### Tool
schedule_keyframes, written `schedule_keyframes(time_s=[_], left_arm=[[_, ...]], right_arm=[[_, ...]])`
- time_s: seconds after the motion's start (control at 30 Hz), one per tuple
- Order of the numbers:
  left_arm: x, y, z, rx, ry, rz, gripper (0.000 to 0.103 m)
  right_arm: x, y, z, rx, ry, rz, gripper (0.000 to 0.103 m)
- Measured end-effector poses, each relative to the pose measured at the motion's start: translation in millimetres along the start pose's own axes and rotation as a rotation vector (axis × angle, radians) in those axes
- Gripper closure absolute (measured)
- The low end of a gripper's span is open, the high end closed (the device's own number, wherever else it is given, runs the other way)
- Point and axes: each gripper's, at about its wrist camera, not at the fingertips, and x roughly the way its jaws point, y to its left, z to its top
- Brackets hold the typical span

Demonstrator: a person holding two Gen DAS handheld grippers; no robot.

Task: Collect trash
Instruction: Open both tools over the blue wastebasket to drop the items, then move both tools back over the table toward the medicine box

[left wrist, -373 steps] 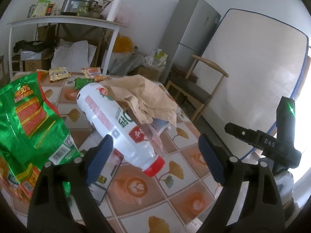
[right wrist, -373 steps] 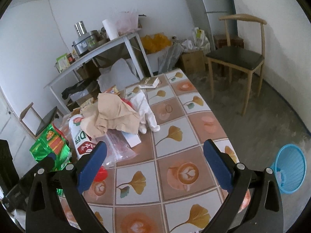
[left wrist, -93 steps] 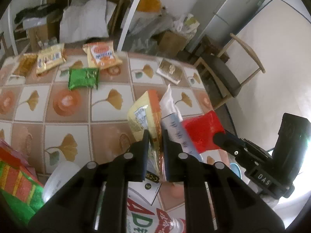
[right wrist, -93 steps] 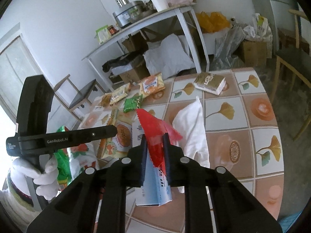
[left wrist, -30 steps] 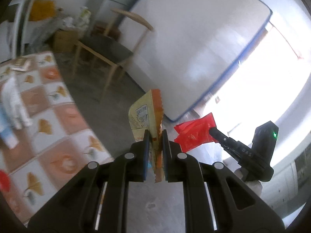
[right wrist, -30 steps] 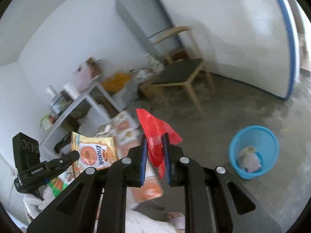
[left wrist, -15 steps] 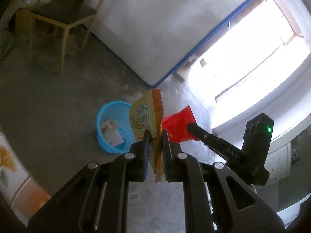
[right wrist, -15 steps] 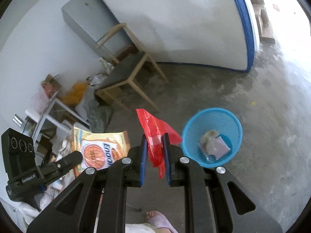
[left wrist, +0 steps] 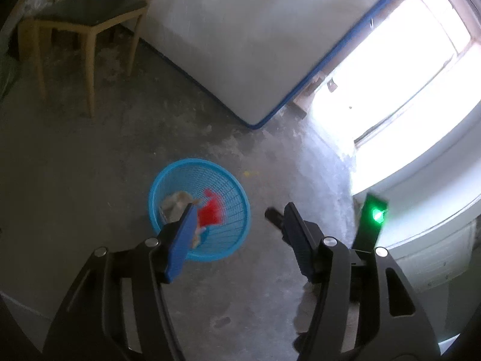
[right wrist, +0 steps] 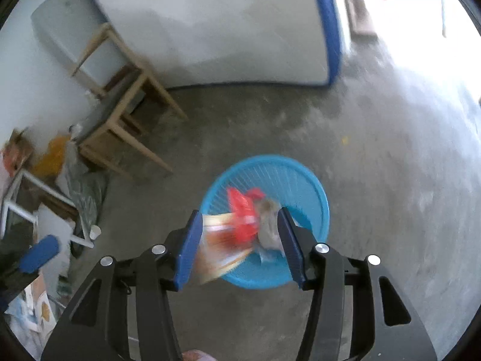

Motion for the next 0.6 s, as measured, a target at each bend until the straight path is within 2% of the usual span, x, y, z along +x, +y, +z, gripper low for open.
schedule_keyframes(time_s=[0.1, 0.37, 0.53, 0.6], left_arm=[[-15, 6, -6, -0.027, -0.03, -0.009, 0.043], [-91, 14, -28, -0.047, -0.142, -0.005, 0.039], [-155, 21, -45, -0.031, -0.238, 0.101, 0.031], [-178, 29, -52, -0.056, -0.27, 0.145, 0.03]], right_arm=[[-8, -10, -17, 0.024, -0.004, 0.005, 0.052], [-54, -14, -46, 0.075, -0.043, 0.066, 0.052], [-74, 4, -57, 0.036, -0.022, 0.134, 0.051], [-80, 20, -58, -0.009, -0.003, 0.171, 0.051]])
